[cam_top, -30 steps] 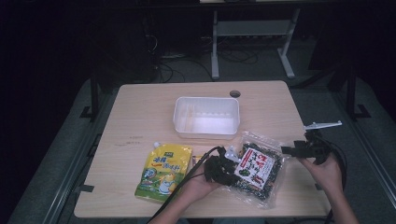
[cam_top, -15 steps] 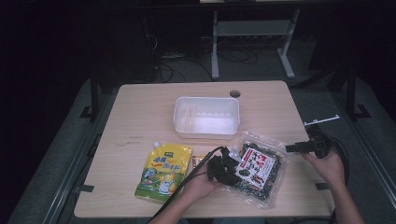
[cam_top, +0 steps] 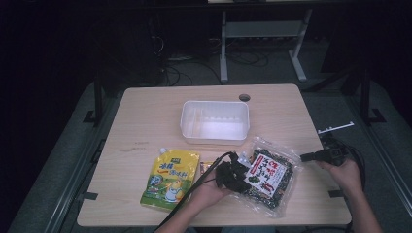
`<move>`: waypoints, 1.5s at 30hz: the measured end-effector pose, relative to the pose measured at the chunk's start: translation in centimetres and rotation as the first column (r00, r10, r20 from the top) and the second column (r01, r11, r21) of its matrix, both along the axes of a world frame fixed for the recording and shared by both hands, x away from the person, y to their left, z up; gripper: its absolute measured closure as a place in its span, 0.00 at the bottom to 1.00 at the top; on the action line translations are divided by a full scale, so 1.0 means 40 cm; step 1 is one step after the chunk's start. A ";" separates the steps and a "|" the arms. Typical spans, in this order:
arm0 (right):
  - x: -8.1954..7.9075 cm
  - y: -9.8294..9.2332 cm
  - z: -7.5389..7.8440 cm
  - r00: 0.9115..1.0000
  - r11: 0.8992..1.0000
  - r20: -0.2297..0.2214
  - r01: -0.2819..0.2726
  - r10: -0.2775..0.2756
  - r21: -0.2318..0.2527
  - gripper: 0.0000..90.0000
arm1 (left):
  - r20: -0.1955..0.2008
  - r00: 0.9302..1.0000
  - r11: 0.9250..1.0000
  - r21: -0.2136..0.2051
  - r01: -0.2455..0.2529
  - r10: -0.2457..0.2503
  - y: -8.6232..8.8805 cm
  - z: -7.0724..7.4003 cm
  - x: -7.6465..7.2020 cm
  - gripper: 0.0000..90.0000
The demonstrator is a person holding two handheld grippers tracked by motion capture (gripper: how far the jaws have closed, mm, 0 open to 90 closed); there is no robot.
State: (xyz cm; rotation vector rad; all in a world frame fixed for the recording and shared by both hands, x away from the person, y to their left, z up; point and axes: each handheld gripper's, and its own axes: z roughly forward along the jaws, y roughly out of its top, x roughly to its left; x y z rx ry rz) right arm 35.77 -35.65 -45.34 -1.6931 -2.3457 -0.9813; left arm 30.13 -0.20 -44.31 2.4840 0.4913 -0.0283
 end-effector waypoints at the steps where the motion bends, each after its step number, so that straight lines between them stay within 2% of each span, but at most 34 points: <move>1: -0.004 -0.009 -0.001 1.000 0.999 0.008 0.004 -0.005 0.036 0.96 | -0.002 1.000 1.000 -0.004 -0.004 0.004 -0.001 -0.001 0.000 0.68; 3: -0.012 -0.021 0.001 1.000 0.997 0.027 0.006 -0.008 0.077 0.99 | -0.004 1.000 1.000 -0.001 -0.001 0.001 -0.001 0.000 0.002 0.67; 8: -0.037 -0.014 0.020 0.996 0.999 0.087 -0.014 0.011 0.042 1.00 | -0.041 0.999 0.999 -0.030 -0.013 0.011 0.004 0.002 0.009 0.60; 13: -0.067 -0.013 0.044 0.991 0.999 0.129 -0.030 0.027 0.025 1.00 | -0.030 0.998 0.997 -0.054 -0.059 0.058 0.015 0.011 0.022 0.42; 18: -0.096 -0.009 0.080 0.983 0.999 0.176 -0.052 0.050 0.007 1.00 | -0.052 0.994 0.992 -0.073 -0.104 0.100 0.024 0.010 0.040 0.27; 21: -0.112 -0.007 0.104 0.976 0.998 0.209 -0.062 0.059 0.007 1.00 | -0.077 0.992 0.991 -0.080 -0.108 0.102 0.026 0.007 0.050 0.23; 25: -0.133 -0.001 0.139 0.965 0.997 0.250 -0.080 0.077 0.003 1.00 | -0.105 0.988 0.989 -0.090 -0.119 0.109 0.026 0.002 0.059 0.23; 26: -0.133 -0.001 0.139 0.965 0.997 0.250 -0.080 0.077 0.003 1.00 | -0.105 0.988 0.989 -0.090 -0.119 0.109 0.026 0.002 0.059 0.23; 27: -0.143 0.003 0.156 0.958 0.996 0.272 -0.089 0.086 -0.001 1.00 | -0.120 0.987 0.988 -0.099 -0.121 0.109 0.027 0.000 0.066 0.23; 28: -0.143 0.003 0.156 0.958 0.996 0.272 -0.089 0.086 -0.001 1.00 | -0.120 0.987 0.988 -0.099 -0.121 0.109 0.027 0.000 0.066 0.23; 29: -0.152 0.009 0.174 0.951 0.995 0.293 -0.099 0.096 -0.006 1.00 | -0.135 0.984 0.987 -0.100 -0.126 0.112 0.026 -0.003 0.071 0.23; 31: -0.159 0.013 0.191 0.944 0.994 0.312 -0.110 0.106 -0.006 1.00 | -0.161 0.980 0.987 -0.098 -0.130 0.113 0.024 -0.007 0.077 0.23; 32: -0.159 0.013 0.191 0.944 0.994 0.312 -0.110 0.106 -0.006 1.00 | -0.161 0.980 0.987 -0.098 -0.130 0.113 0.024 -0.007 0.077 0.23; 34: -0.166 0.018 0.211 0.935 0.992 0.337 -0.124 0.114 0.008 1.00 | -0.195 0.975 0.987 -0.102 -0.124 0.102 0.022 -0.013 0.082 0.26; 35: -0.168 0.020 0.216 0.933 0.992 0.341 -0.129 0.117 0.013 1.00 | -0.218 0.971 0.986 -0.110 -0.123 0.097 0.022 -0.015 0.085 0.26; 36: -0.168 0.020 0.216 0.933 0.992 0.341 -0.129 0.117 0.013 1.00 | -0.218 0.971 0.986 -0.110 -0.123 0.097 0.022 -0.015 0.085 0.28; 39: -0.169 0.025 0.228 0.925 0.990 0.358 -0.142 0.124 0.024 1.00 | -0.260 0.962 0.983 -0.138 -0.124 0.085 0.025 -0.020 0.095 0.33; 41: -0.168 0.027 0.230 0.924 0.989 0.362 -0.144 0.124 0.030 1.00 | -0.265 0.961 0.982 -0.145 -0.120 0.078 0.032 -0.017 0.100 0.37; 43: -0.166 0.025 0.232 0.922 0.988 0.366 -0.148 0.121 0.046 1.00 | -0.279 0.958 0.979 -0.163 -0.121 0.072 0.039 -0.015 0.103 0.43; 45: -0.164 0.024 0.234 0.921 0.987 0.372 -0.150 0.117 0.060 1.00 | -0.278 0.958 0.977 -0.175 -0.125 0.073 0.046 -0.012 0.105 0.49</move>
